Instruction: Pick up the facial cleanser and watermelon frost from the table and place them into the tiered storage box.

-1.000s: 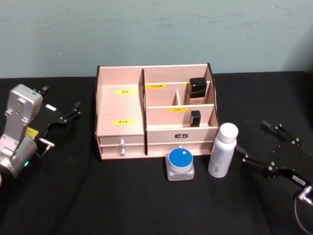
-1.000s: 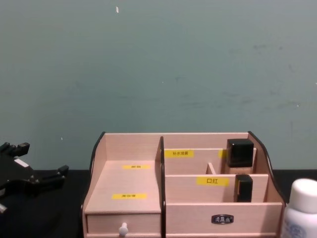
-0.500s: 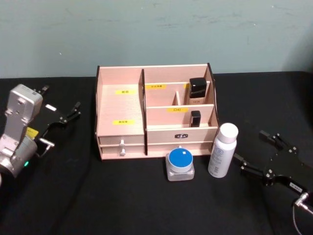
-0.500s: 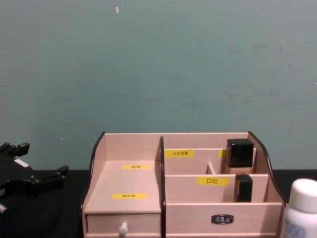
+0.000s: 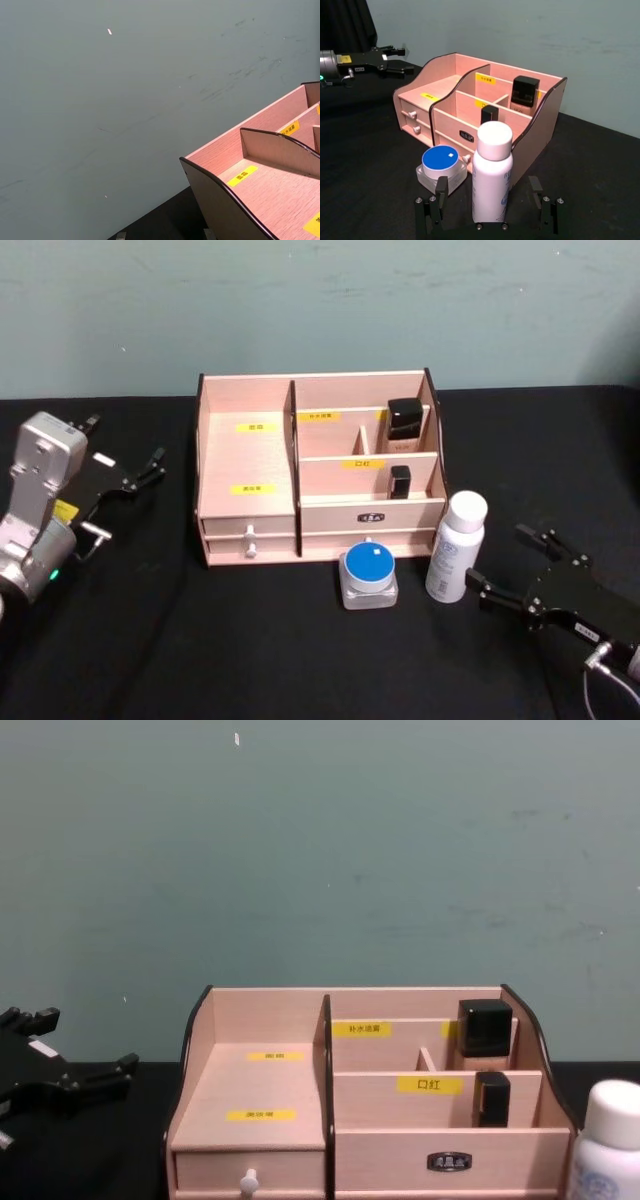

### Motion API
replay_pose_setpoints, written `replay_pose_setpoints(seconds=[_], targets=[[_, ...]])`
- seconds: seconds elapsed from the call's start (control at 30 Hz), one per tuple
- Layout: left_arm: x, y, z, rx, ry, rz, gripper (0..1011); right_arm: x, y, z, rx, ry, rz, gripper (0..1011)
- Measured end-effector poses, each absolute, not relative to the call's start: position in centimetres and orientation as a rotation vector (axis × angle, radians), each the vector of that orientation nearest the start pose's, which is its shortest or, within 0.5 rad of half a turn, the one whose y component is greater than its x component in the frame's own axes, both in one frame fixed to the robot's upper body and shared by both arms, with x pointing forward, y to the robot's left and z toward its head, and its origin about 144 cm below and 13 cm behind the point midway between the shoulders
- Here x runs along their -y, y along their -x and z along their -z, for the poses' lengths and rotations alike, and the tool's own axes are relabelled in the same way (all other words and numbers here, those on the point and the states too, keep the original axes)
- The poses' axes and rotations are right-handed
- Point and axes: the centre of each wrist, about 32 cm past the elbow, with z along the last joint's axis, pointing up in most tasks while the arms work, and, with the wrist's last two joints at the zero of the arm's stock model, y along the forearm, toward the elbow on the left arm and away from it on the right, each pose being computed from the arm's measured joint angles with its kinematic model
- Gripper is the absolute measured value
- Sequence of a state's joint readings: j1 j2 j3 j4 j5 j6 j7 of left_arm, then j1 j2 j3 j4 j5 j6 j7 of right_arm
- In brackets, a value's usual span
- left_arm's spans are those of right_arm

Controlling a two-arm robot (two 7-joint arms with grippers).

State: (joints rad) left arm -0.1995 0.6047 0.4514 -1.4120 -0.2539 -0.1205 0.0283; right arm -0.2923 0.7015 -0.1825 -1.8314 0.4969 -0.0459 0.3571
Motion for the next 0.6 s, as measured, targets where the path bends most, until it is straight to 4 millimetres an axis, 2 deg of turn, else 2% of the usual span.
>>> replay_pose_setpoints(seconds=[0.6], targets=[[-31.0, -48.9, -114.0, 0.285, -0.304, -1.248, 1001, 31.7, -38.8, -114.7, -0.035, 0.194, 0.890, 1002]])
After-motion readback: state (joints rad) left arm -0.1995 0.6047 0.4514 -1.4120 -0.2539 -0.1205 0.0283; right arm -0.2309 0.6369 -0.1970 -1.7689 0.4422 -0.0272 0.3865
